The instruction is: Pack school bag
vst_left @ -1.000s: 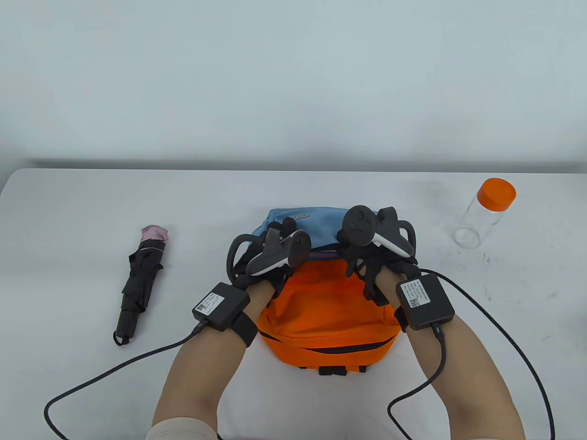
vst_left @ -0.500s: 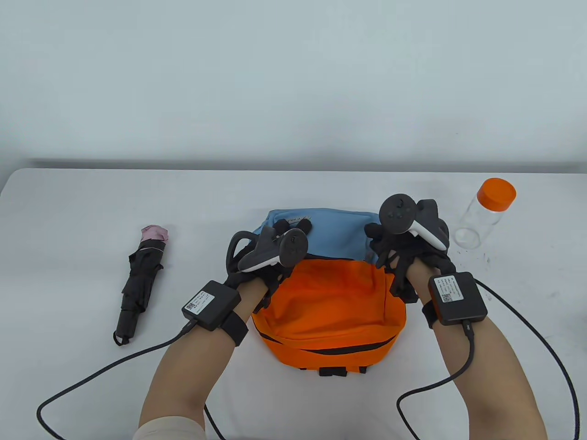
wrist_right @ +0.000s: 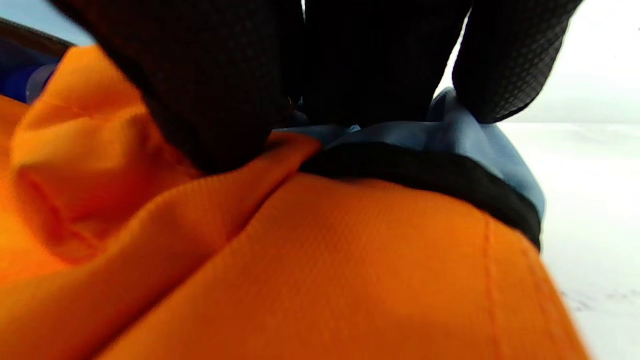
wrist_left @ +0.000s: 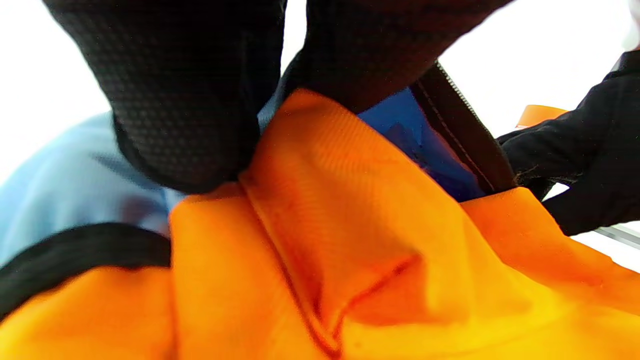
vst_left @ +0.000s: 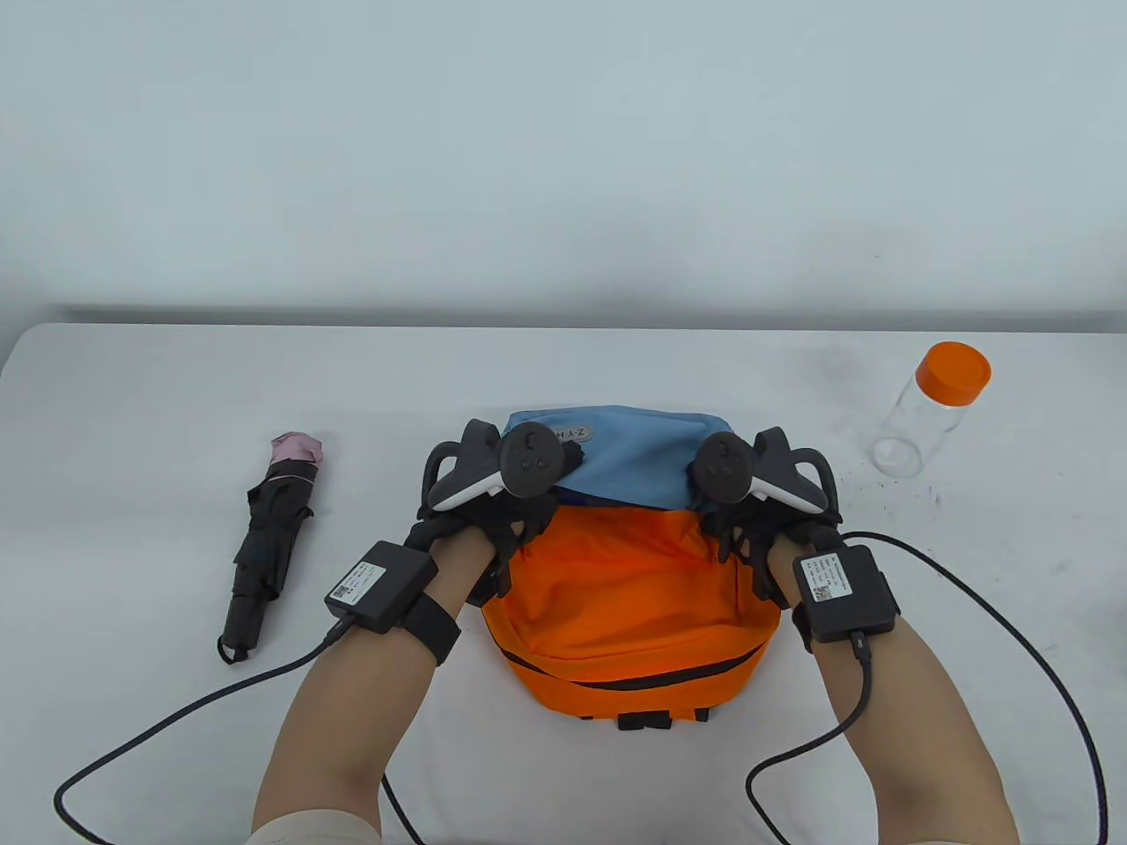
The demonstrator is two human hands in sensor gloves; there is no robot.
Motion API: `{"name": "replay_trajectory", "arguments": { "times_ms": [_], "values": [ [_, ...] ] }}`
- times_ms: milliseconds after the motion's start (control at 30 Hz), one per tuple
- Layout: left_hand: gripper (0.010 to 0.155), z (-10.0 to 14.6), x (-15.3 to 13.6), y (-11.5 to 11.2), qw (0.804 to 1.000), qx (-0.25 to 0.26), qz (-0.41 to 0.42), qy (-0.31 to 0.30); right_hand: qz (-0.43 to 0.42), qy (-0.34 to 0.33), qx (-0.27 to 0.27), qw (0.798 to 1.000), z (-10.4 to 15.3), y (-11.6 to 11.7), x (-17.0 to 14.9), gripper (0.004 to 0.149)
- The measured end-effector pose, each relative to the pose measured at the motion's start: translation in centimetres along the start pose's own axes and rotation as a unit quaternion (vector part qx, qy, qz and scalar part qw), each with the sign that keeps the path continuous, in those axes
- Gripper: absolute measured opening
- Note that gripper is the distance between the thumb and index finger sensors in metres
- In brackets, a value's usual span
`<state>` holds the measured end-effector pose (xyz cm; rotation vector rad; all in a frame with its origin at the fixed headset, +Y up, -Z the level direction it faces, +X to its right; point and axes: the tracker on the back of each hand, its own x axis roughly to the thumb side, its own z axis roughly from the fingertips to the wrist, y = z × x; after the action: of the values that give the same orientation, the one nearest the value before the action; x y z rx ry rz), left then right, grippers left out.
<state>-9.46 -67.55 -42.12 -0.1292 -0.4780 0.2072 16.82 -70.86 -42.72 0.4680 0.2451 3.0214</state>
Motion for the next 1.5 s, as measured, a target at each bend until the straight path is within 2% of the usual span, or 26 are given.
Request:
{"name": "replay_trajectory", "arguments": {
  "times_ms": [100,200,233,367,500,567,633,700,867,933,1067,1167,1200,1333,1500],
  "values": [
    [0.06,0.1,0.0,-0.2,1.0,-0.005,0.003,0.002,0.011,-0.011,-0.03,0.999,0.2,0.3,0.0,0.048],
    [0.061,0.2,0.1,-0.3,1.0,-0.01,-0.002,-0.003,0.001,0.005,-0.027,1.0,0.4,-0.3,-0.3,0.046],
    [0.062,0.2,0.1,-0.3,1.0,-0.018,0.004,-0.006,-0.012,0.015,-0.012,1.0,0.5,-0.7,-0.4,0.046],
    [0.064,0.4,0.3,0.0,1.0,-0.029,-0.001,-0.009,-0.005,0.023,-0.049,0.999,1.2,-3.4,-0.7,0.045],
    [0.068,0.1,0.7,0.3,0.998,-0.065,0.008,-0.02,-0.049,0.033,-0.036,0.998,1.9,-5.3,-1.3,0.046],
    [0.071,0.2,1.6,0.8,0.999,-0.039,0.015,-0.029,-0.064,0.034,-0.04,0.997,2.4,-5.8,-1.5,0.046],
    [0.072,0.2,3.0,1.3,0.999,-0.001,-0.014,-0.044,-0.055,0.029,-0.048,0.997,2.7,-6.1,-1.4,0.046],
    [0.069,0.0,5.3,1.5,0.997,0.034,-0.045,-0.059,-0.034,0.029,-0.094,0.995,3.2,-6.6,-1.1,0.045],
    [0.073,-1.5,8.6,0.8,0.995,0.018,0.007,-0.1,-0.056,0.027,-0.093,0.994,3.6,-7.2,-0.1,0.046],
    [0.074,-2.3,9.6,0.5,0.993,0.024,0.016,-0.11,-0.056,0.02,-0.118,0.991,4.0,-7.7,0.5,0.046],
    [0.073,-3.5,10.5,0.0,0.99,0.044,0.063,-0.116,-0.065,-0.002,-0.133,0.989,4.4,-8.2,1.6,0.046],
    [0.07,-4.0,10.3,-0.4,0.985,0.096,0.115,-0.09,-0.062,0.0,-0.163,0.985,4.7,-8.2,1.9,0.046],
    [0.067,-4.1,10.1,-0.5,0.984,0.096,0.125,-0.085,-0.074,-0.003,-0.164,0.984,4.7,-8.1,1.7,0.046],
    [0.053,-4.3,10.2,-0.9,0.984,0.114,0.104,-0.087,-0.116,-0.023,-0.185,0.976,5.0,-7.2,1.2,0.045],
    [0.048,-5.0,9.7,-0.9,0.985,0.082,0.131,-0.076,-0.22,-0.034,-0.163,0.961,5.0,-7.0,0.1,0.056]
  ]
}}
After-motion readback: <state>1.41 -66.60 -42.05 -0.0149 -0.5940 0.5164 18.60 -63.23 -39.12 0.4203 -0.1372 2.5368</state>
